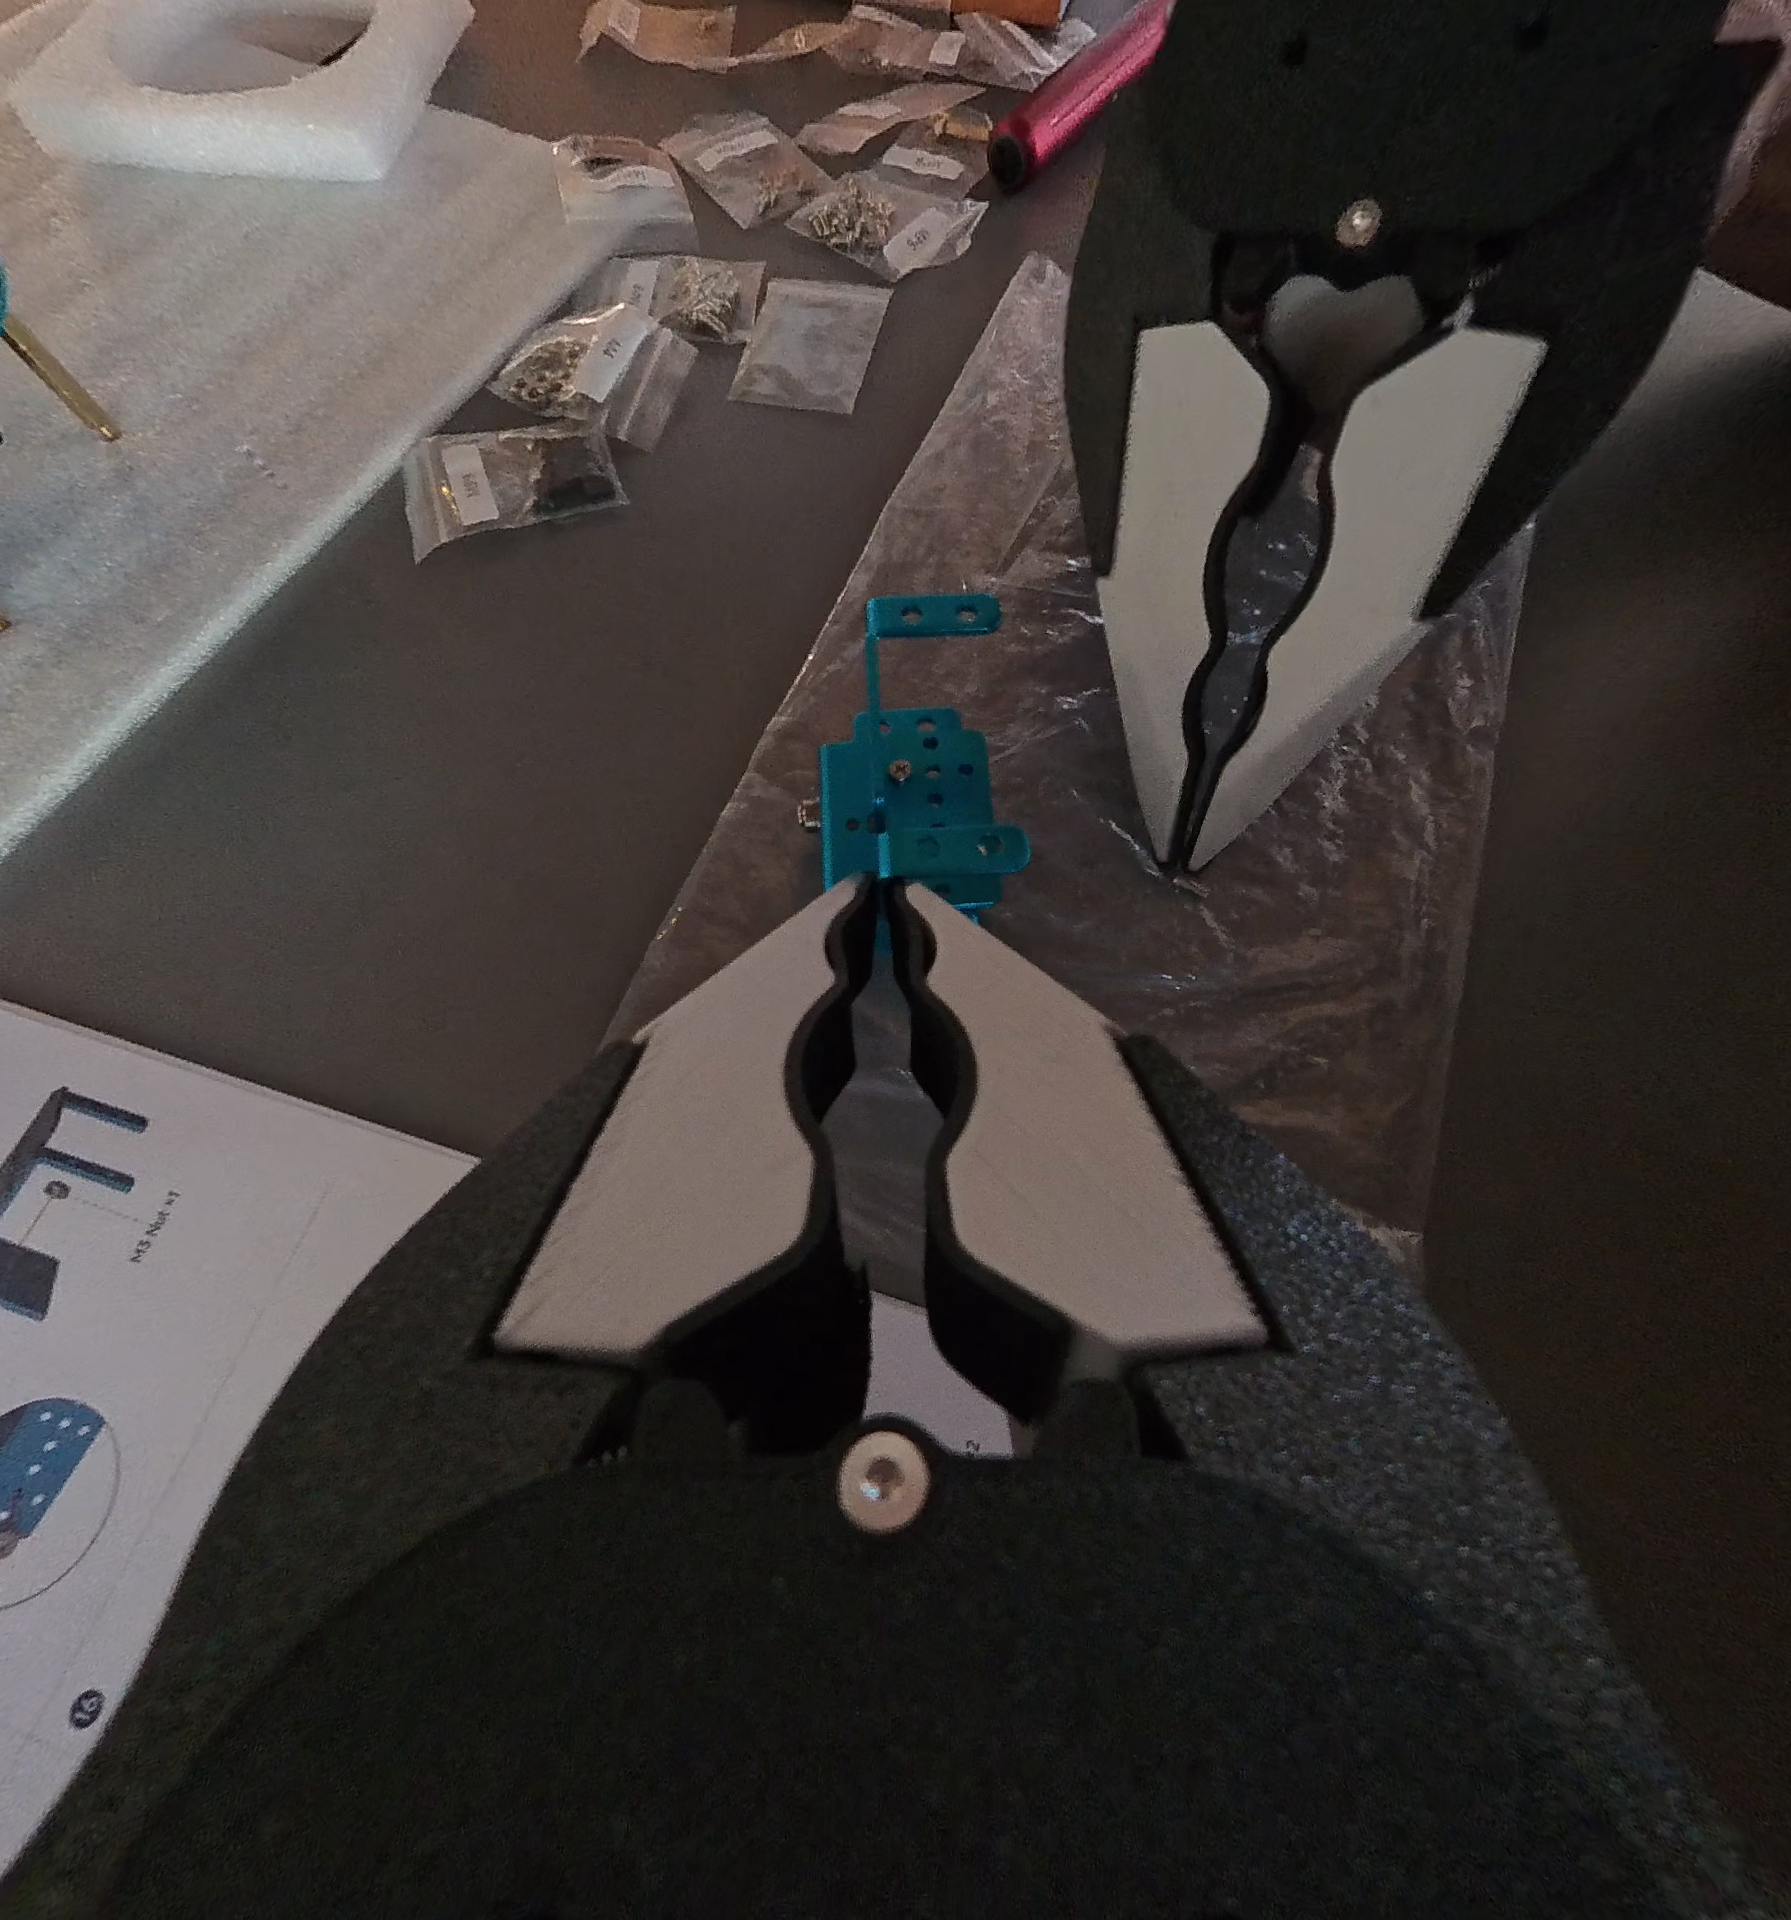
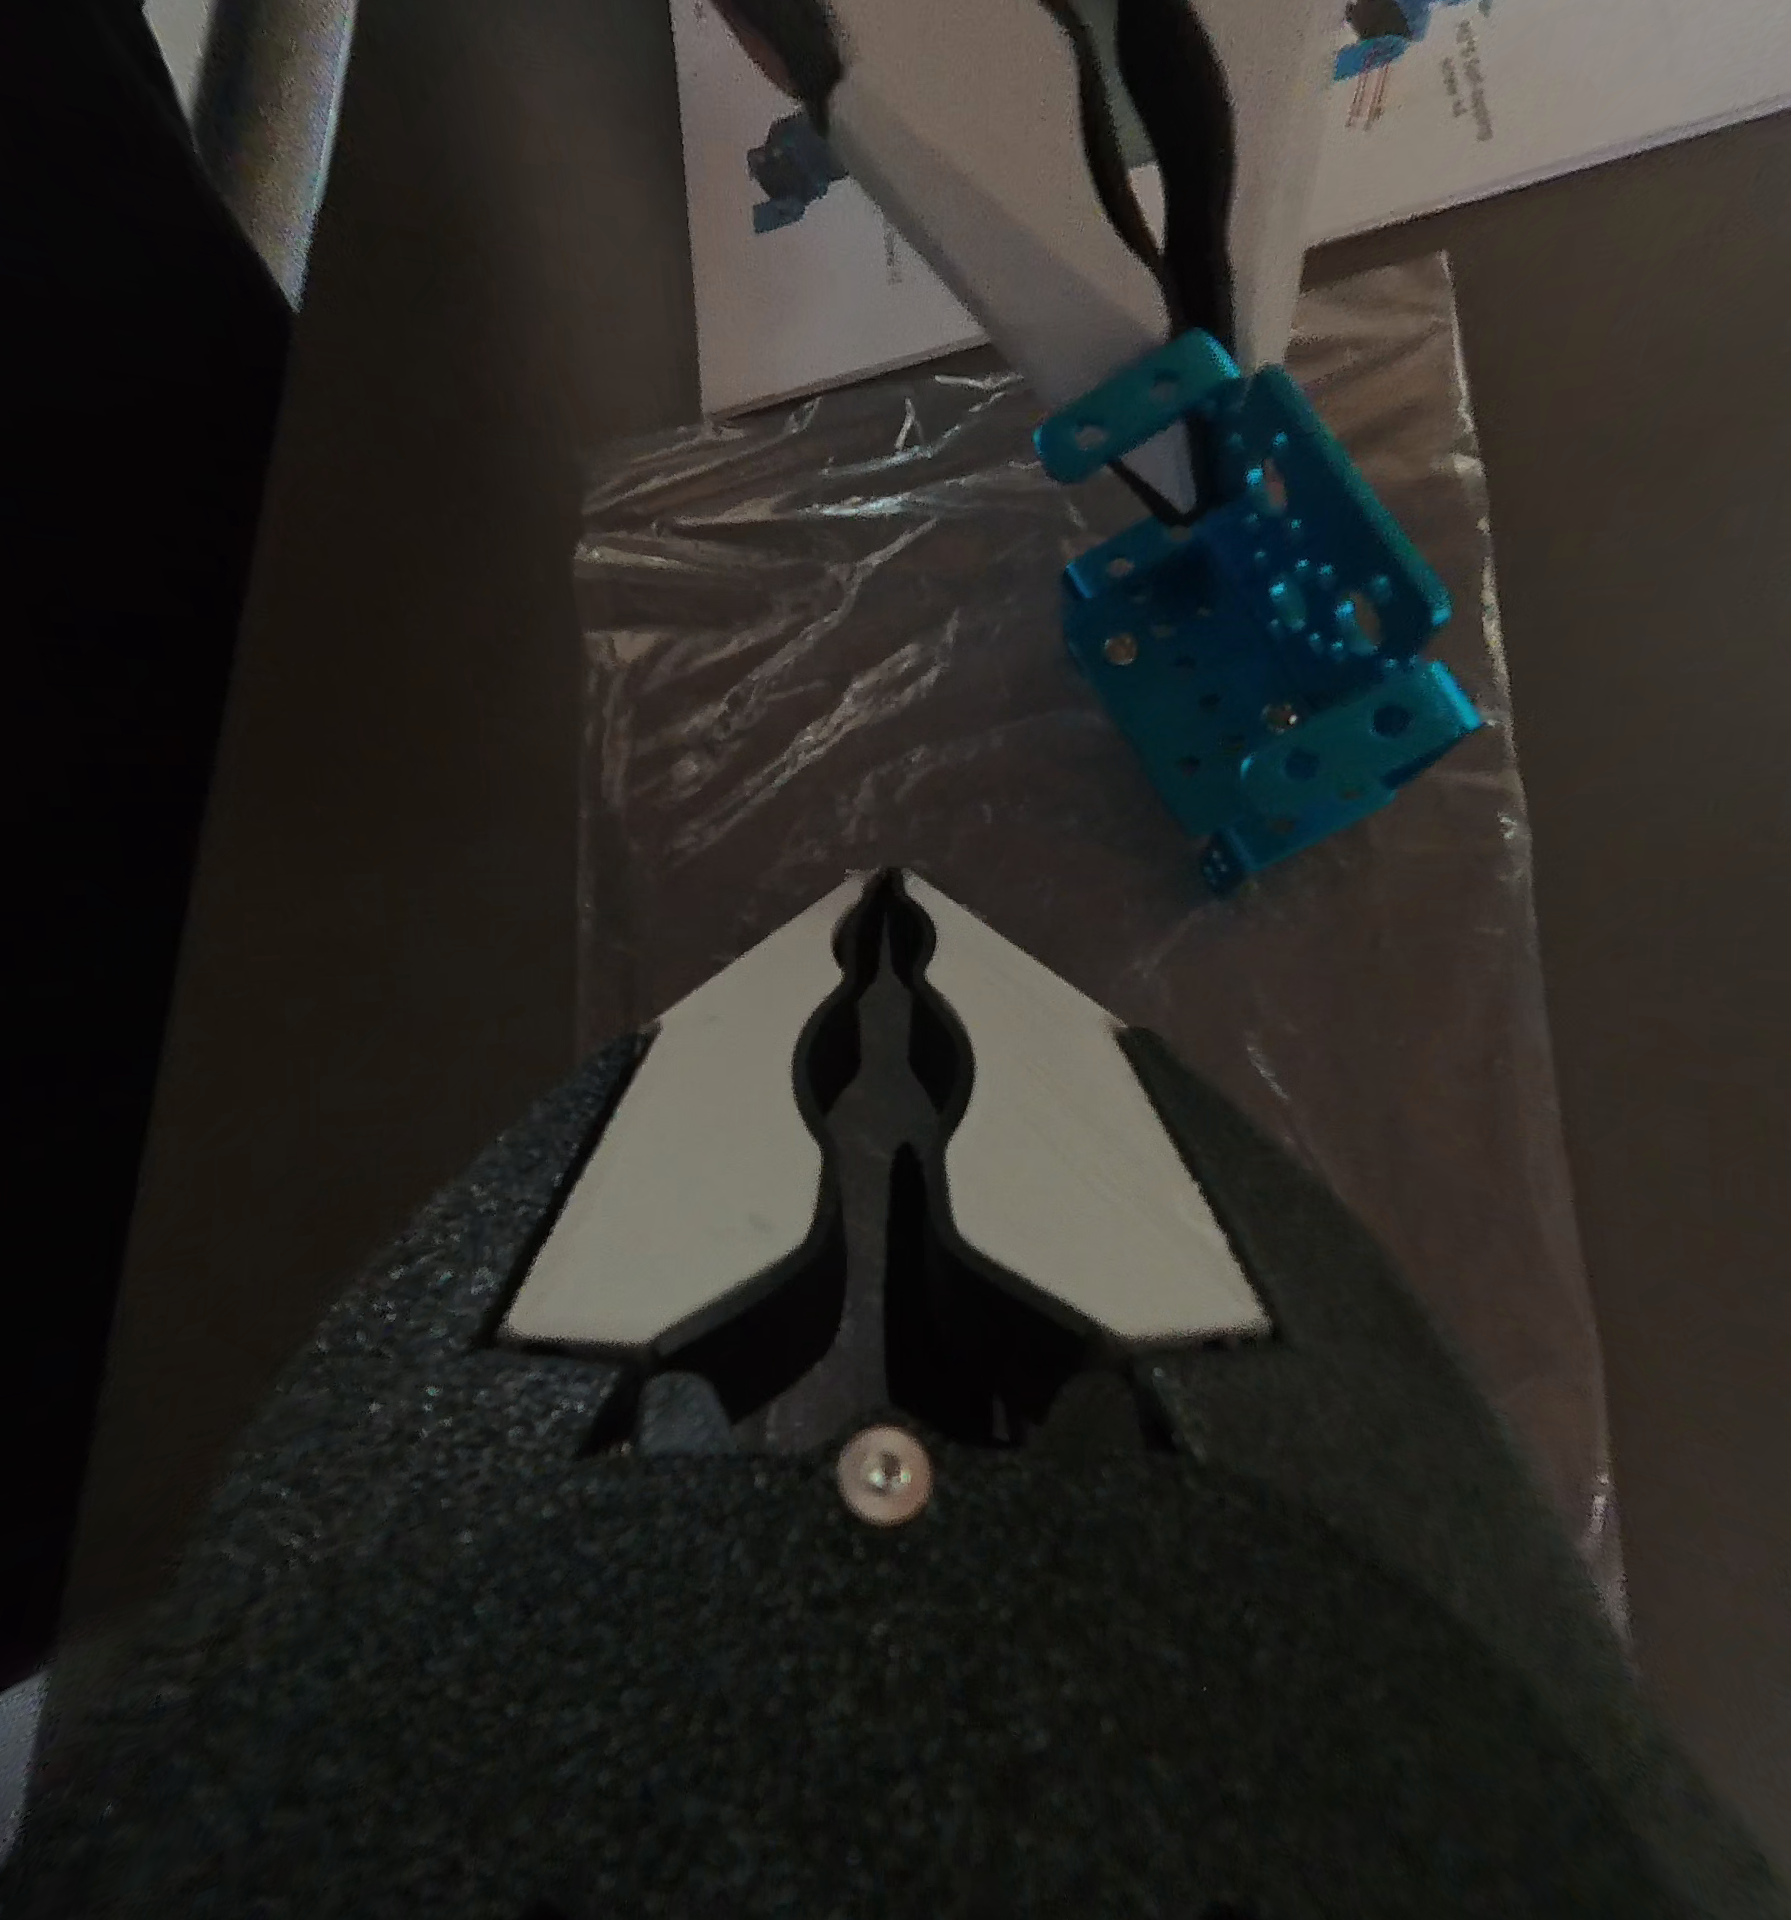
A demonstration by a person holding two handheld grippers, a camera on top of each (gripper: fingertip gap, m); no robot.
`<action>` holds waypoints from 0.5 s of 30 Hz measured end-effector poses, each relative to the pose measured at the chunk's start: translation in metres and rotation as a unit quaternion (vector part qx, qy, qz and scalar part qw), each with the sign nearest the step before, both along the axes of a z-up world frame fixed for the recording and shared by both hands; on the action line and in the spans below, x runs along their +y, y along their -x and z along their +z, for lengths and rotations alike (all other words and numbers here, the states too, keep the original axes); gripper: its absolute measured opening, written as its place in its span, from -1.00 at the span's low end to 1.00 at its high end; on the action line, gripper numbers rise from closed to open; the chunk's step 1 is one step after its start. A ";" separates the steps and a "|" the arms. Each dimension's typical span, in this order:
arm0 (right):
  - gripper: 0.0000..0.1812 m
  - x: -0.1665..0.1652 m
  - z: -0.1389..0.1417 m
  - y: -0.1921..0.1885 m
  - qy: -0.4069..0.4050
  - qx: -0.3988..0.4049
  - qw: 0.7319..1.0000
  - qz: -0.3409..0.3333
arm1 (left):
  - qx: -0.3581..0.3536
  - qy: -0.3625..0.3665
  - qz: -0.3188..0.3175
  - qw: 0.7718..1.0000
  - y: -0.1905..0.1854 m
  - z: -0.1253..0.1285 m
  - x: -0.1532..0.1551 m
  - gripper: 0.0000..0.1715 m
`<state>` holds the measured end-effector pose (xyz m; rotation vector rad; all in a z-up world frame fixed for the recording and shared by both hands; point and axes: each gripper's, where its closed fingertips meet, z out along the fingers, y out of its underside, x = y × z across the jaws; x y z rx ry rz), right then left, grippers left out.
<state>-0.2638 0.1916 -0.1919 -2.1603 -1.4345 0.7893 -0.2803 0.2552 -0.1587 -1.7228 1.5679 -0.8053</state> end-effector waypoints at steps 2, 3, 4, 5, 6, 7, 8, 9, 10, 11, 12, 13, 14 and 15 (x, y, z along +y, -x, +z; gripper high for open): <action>-1.00 0.002 0.002 0.001 -0.029 -0.007 1.000 0.001 | 0.000 -0.002 0.000 1.000 0.000 0.000 0.000 -0.98; -1.00 -0.001 0.004 0.003 -0.027 -0.002 1.000 0.006 | 0.000 -0.003 -0.001 1.000 0.000 0.000 0.000 -0.98; -0.97 -0.002 0.005 0.005 -0.020 0.001 1.000 0.006 | 0.000 -0.003 -0.002 1.000 0.000 0.000 0.000 -0.98; -0.94 -0.002 0.005 0.005 -0.011 0.001 1.000 0.004 | 0.000 -0.002 -0.001 1.000 0.000 0.000 0.001 -0.98; -0.92 -0.003 0.004 0.005 -0.004 0.002 1.000 0.005 | 0.000 -0.002 -0.001 1.000 0.000 -0.001 0.001 -0.98; -0.92 -0.003 0.003 0.005 -0.002 0.003 1.000 0.004 | 0.000 -0.002 -0.001 1.000 0.000 -0.001 0.001 -0.98; -0.92 -0.003 0.002 0.005 -0.001 0.001 1.000 0.005 | 0.000 -0.003 -0.001 1.000 0.000 -0.001 0.001 -0.98; -0.93 -0.003 0.001 0.004 0.000 -0.001 1.000 0.005 | 0.001 -0.005 -0.001 1.000 0.000 -0.001 0.001 -0.98; -0.93 -0.002 0.000 0.003 0.001 -0.001 1.000 0.003 | 0.002 -0.006 -0.002 1.000 0.000 -0.001 0.001 -0.98; -0.94 -0.001 0.000 0.002 0.002 0.000 1.000 0.002 | 0.002 -0.008 -0.002 1.000 0.000 -0.001 0.001 -0.98; -0.94 0.000 0.000 0.002 0.002 0.004 1.000 0.000 | 0.002 -0.009 -0.002 1.000 0.000 -0.001 0.001 -0.98; -0.95 0.000 0.000 0.003 0.005 0.007 1.000 0.001 | 0.002 -0.010 -0.002 1.000 0.000 -0.001 0.001 -0.98; -0.94 -0.001 -0.001 0.003 0.010 0.006 1.000 0.002 | 0.002 -0.010 -0.002 1.000 0.000 -0.001 0.000 -0.98; -0.95 0.000 -0.001 0.003 0.013 0.008 1.000 0.001 | 0.002 -0.010 -0.002 1.000 0.000 -0.001 0.000 -0.98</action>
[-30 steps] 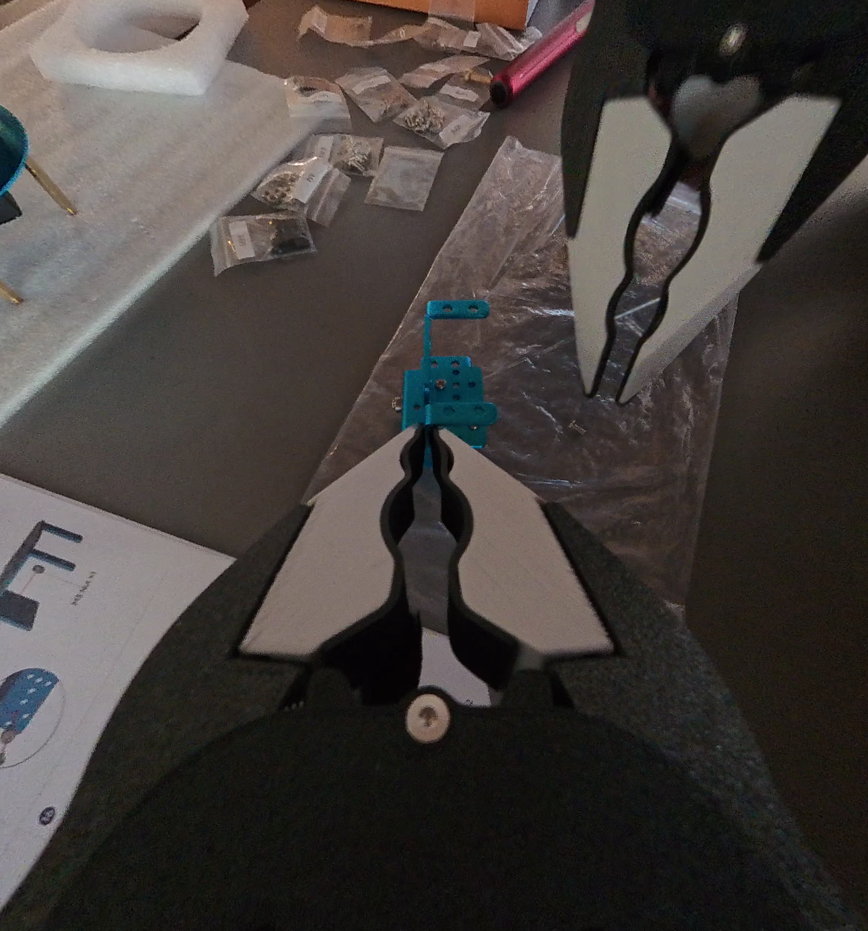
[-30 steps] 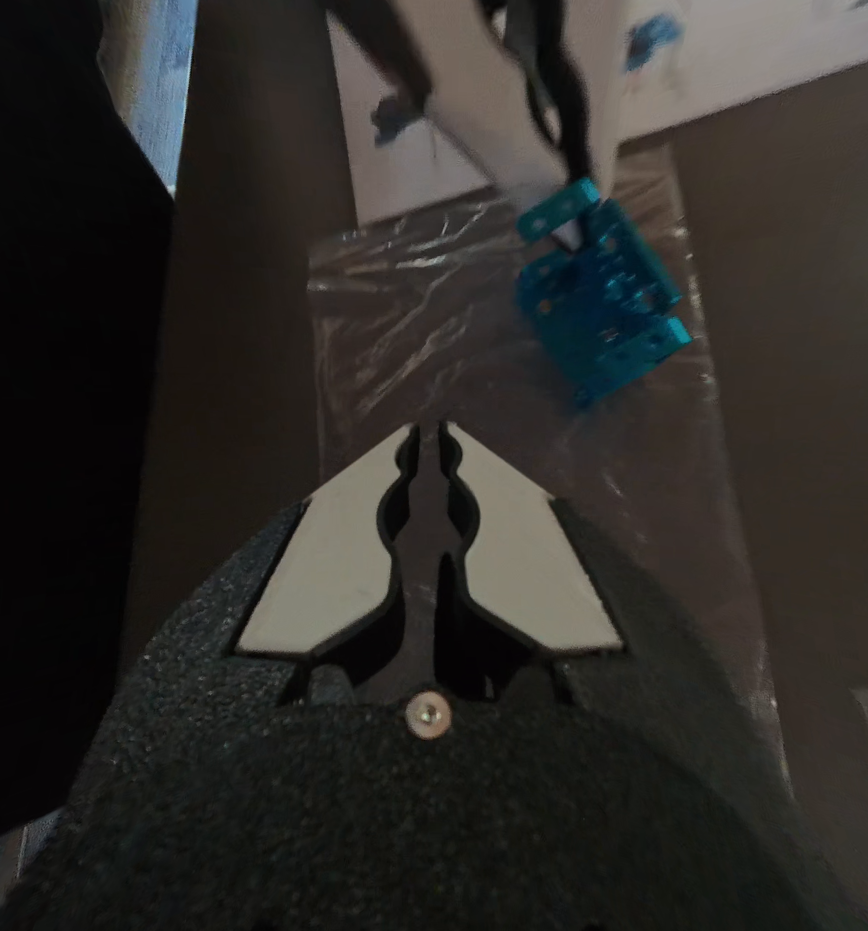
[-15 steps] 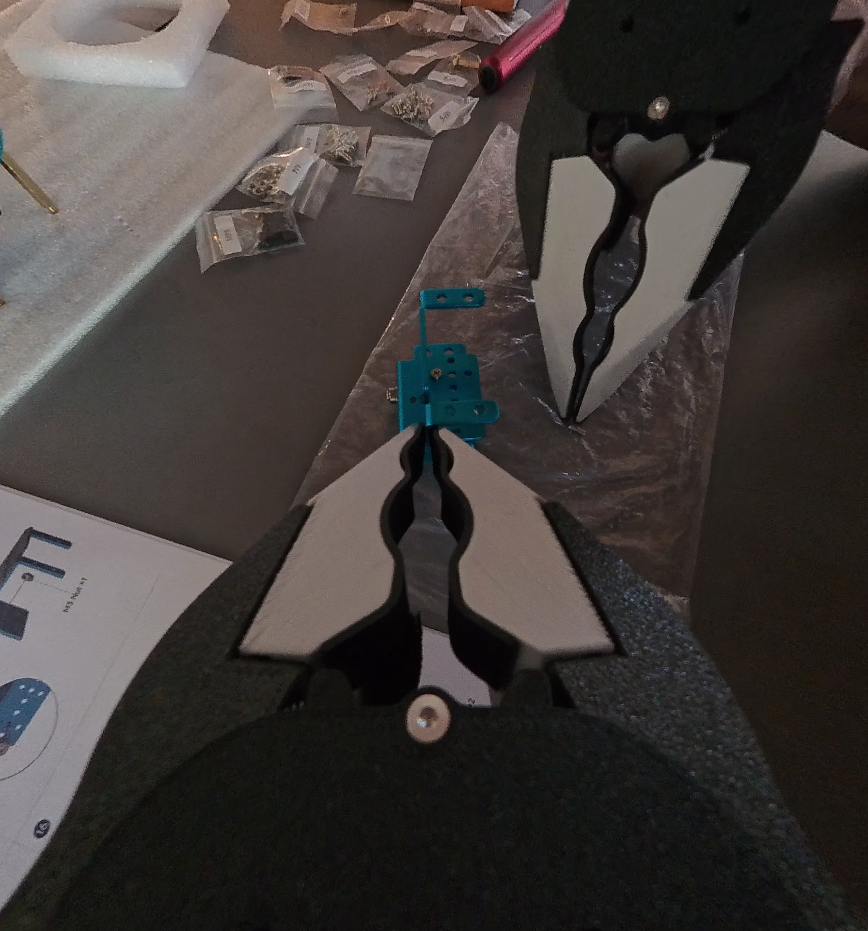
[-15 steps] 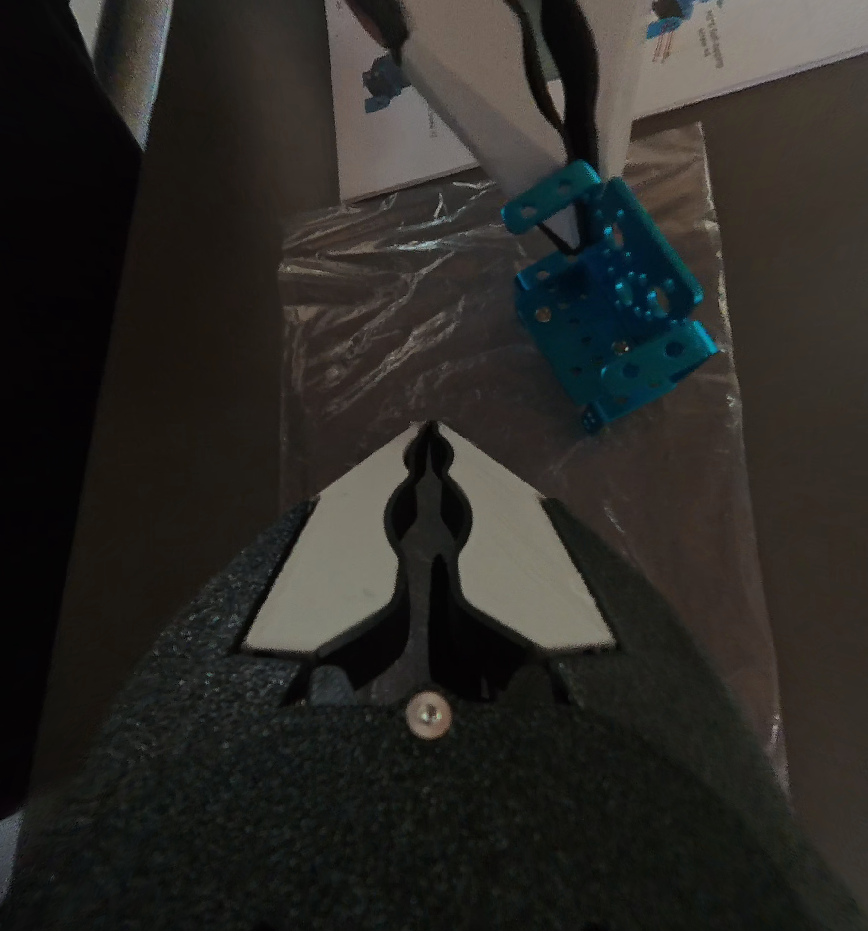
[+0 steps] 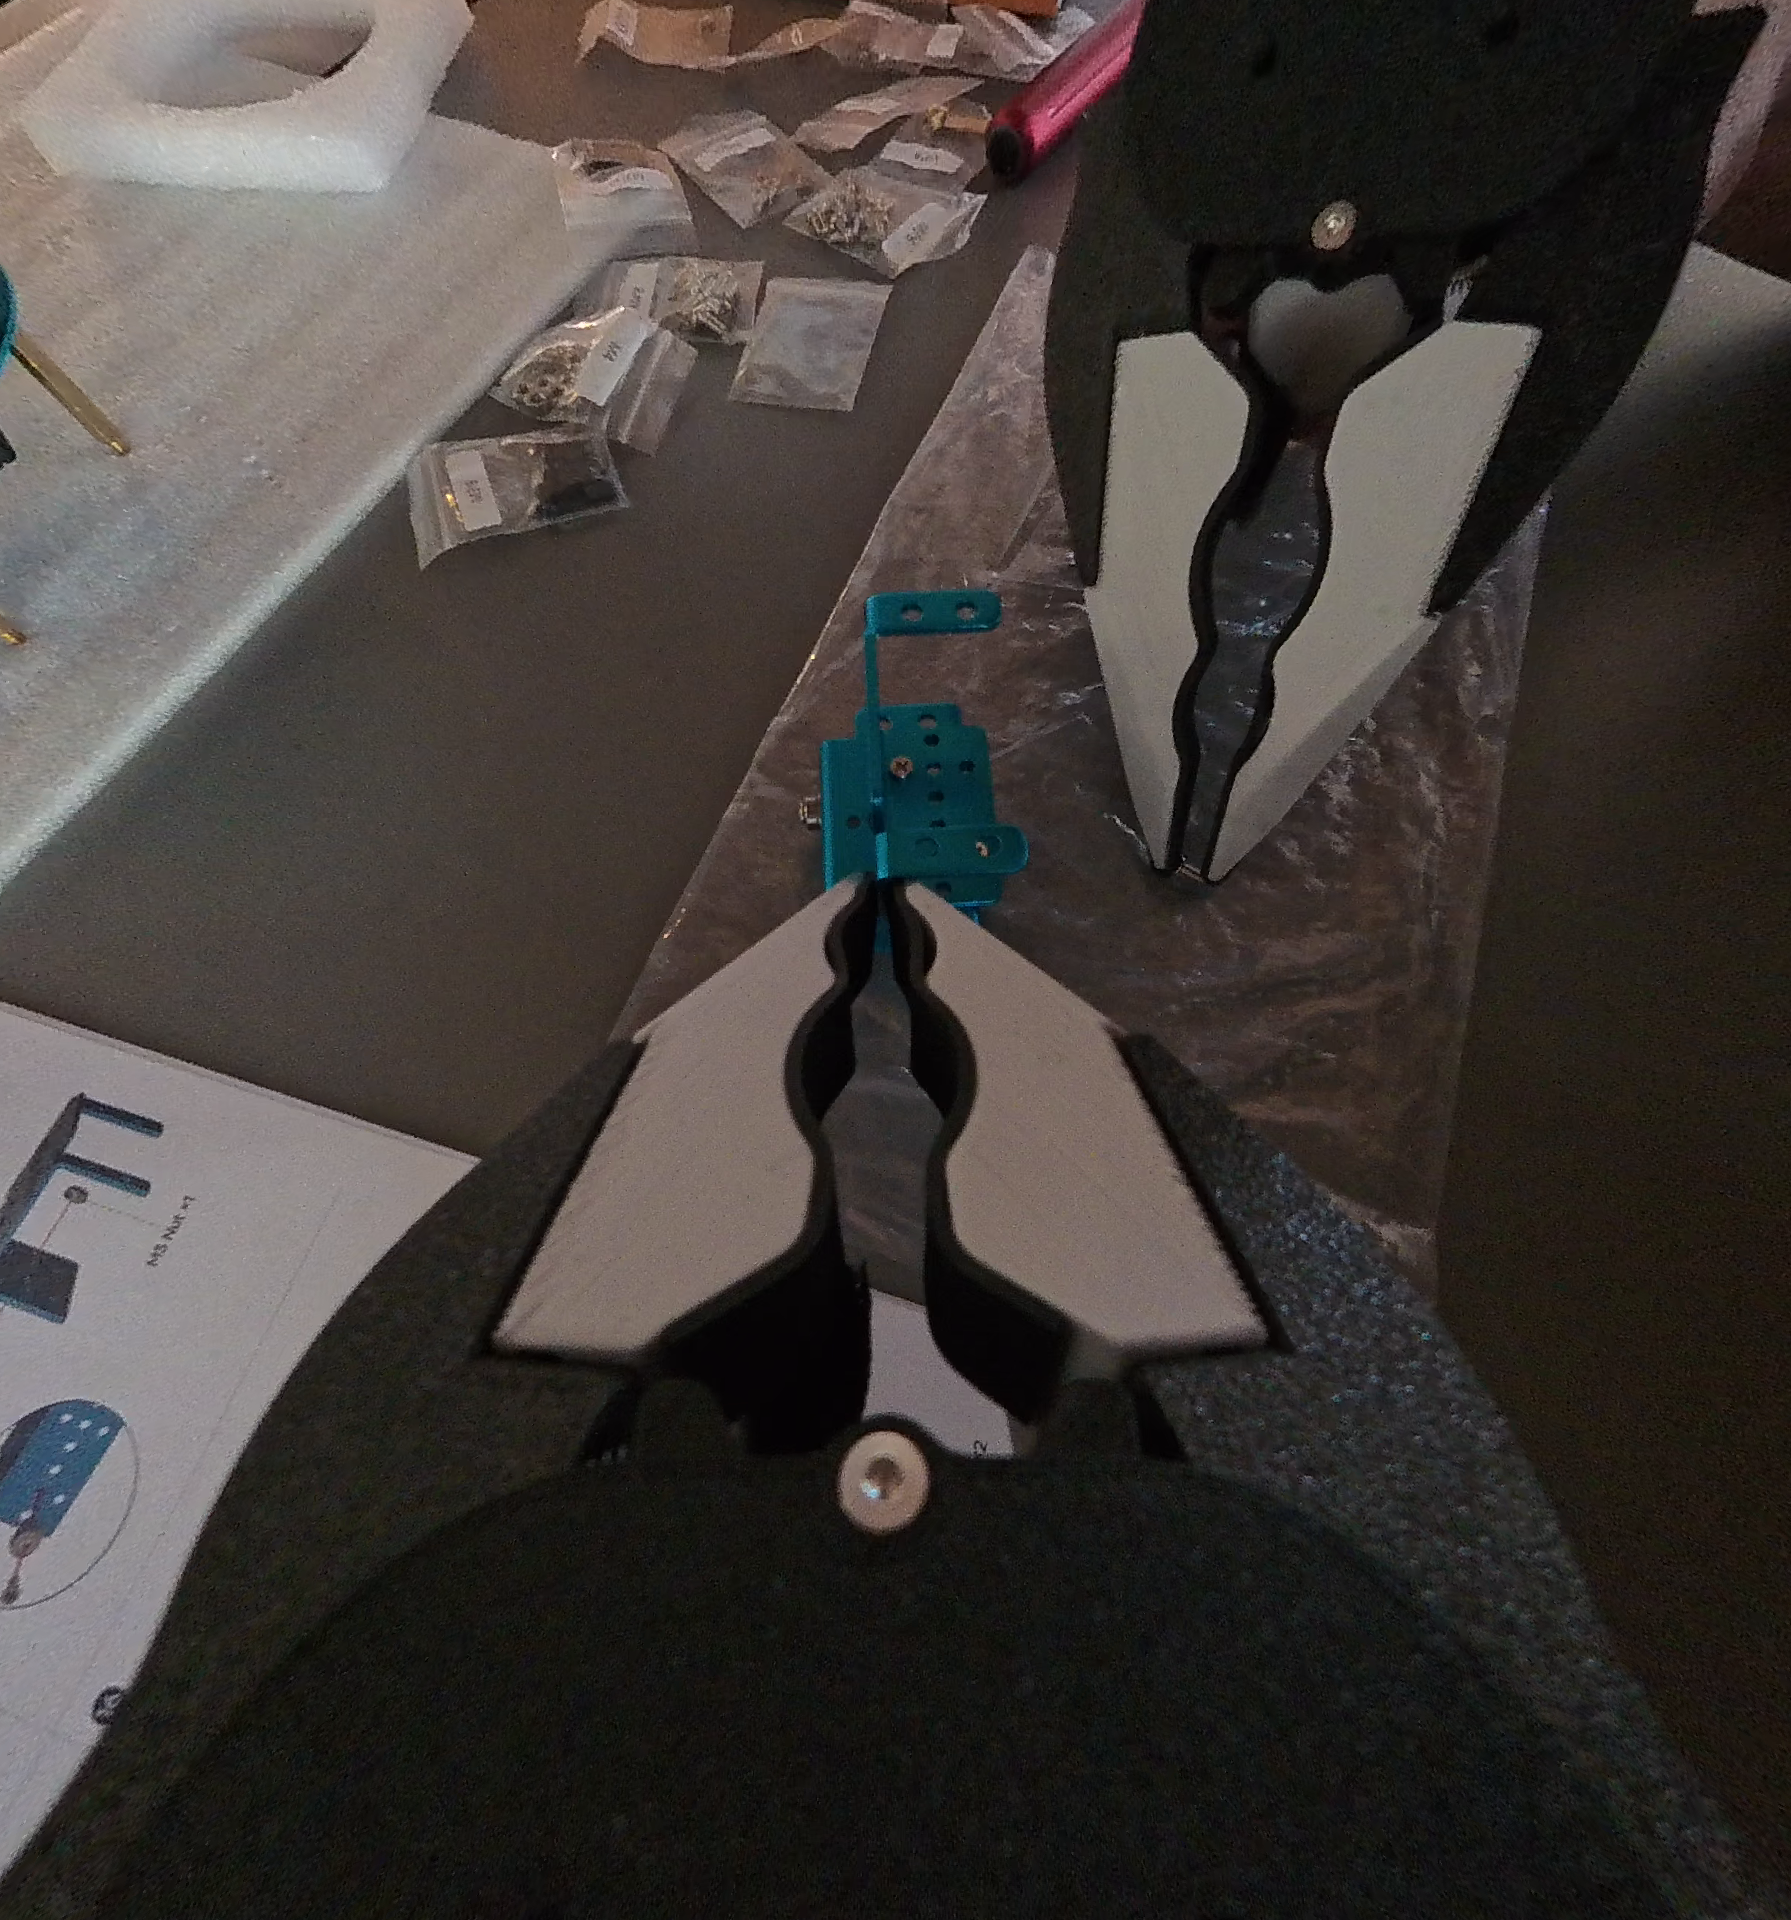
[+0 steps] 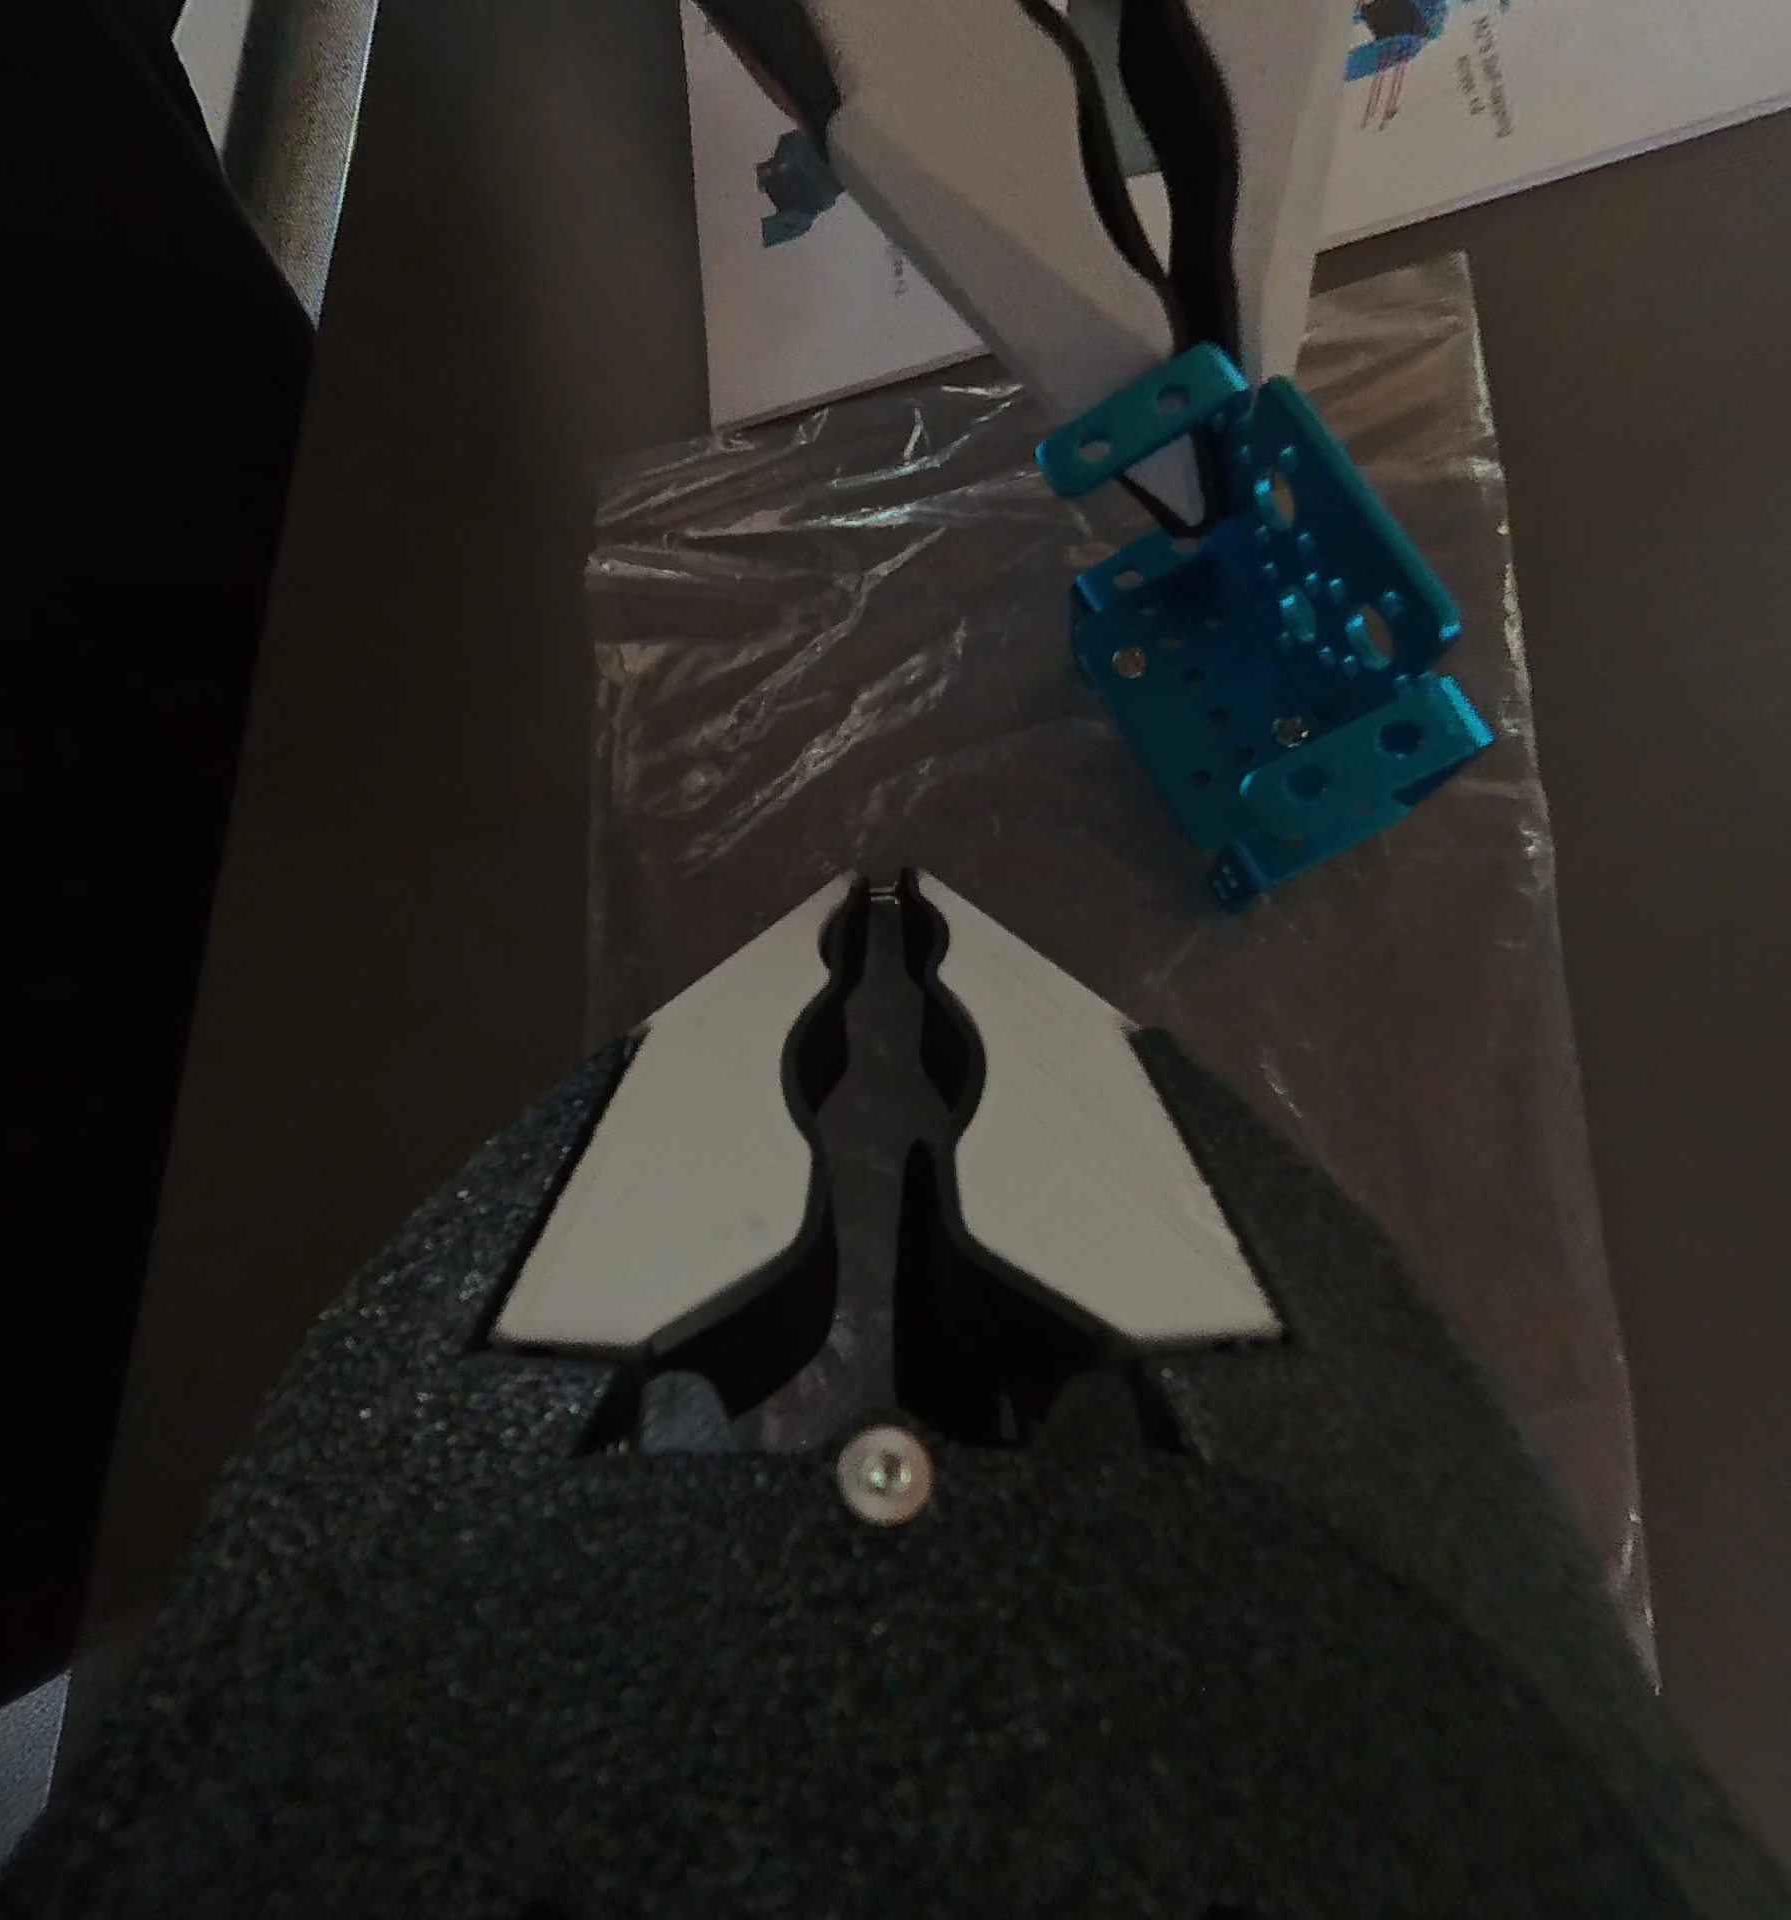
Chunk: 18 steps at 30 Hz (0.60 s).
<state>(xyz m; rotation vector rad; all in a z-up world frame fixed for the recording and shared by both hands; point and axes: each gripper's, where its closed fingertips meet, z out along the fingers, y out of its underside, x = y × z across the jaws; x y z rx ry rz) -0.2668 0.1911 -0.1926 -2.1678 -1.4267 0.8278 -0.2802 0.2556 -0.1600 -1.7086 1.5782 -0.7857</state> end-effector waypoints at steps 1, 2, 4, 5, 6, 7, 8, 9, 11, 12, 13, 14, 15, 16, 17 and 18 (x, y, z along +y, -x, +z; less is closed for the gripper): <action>-0.95 0.000 0.000 0.000 0.004 0.000 1.000 -0.001 | 0.000 0.000 0.000 1.000 0.000 0.000 0.000 -0.98; -0.95 0.000 0.000 0.000 0.005 0.001 1.000 -0.001 | 0.000 -0.001 0.000 1.000 0.000 0.000 0.000 -0.98; -0.95 -0.001 0.000 0.000 0.013 0.004 1.000 0.000 | 0.000 -0.001 -0.001 1.000 0.000 0.000 0.000 -0.98; -0.96 -0.001 0.000 0.000 0.018 0.007 1.000 -0.002 | 0.000 0.000 -0.001 1.000 0.000 0.000 0.000 -0.98; -0.96 -0.001 0.000 -0.001 0.023 0.011 1.000 -0.003 | 0.000 0.000 -0.001 1.000 0.000 0.000 0.000 -0.98; -0.96 -0.001 0.000 -0.001 0.028 0.015 0.999 -0.003 | 0.000 0.000 -0.001 1.000 0.000 0.000 0.000 -0.98; -0.95 -0.002 0.000 -0.002 0.033 0.018 0.999 -0.002 | 0.000 0.000 -0.001 1.000 0.000 0.000 0.000 -0.98; -0.95 -0.003 0.001 -0.002 0.037 0.020 0.999 -0.002 | -0.001 -0.001 -0.001 1.000 0.000 0.000 0.000 -0.98; -0.94 -0.003 0.001 -0.003 0.041 0.022 0.999 -0.003 | 0.000 -0.001 -0.001 1.000 0.000 0.000 0.000 -0.98; -0.94 -0.003 0.001 -0.003 0.041 0.022 0.999 -0.004 | 0.000 -0.002 -0.001 1.000 0.000 0.000 0.000 -0.98; -0.95 -0.002 0.000 -0.003 0.042 0.021 0.999 -0.005 | 0.000 -0.002 -0.001 1.000 0.000 0.000 0.000 -0.98; -0.96 -0.001 0.000 -0.003 0.041 0.021 0.999 -0.007 | -0.001 -0.002 -0.001 1.000 0.000 0.000 0.000 -0.98; -0.97 -0.001 0.000 -0.003 0.042 0.020 0.999 -0.008 | -0.001 -0.002 -0.001 1.000 0.000 0.000 0.000 -0.98; -0.97 -0.001 0.000 -0.003 0.044 0.020 0.999 -0.009 | -0.001 -0.001 -0.001 1.000 0.000 0.000 0.000 -0.98; -0.97 -0.001 0.000 -0.003 0.046 0.020 0.999 -0.011 | -0.001 -0.001 -0.001 1.000 0.000 0.000 0.000 -0.98; -0.98 -0.001 0.000 -0.003 0.044 0.017 0.999 -0.010 | -0.001 -0.001 -0.001 1.000 0.000 0.000 0.000 -0.98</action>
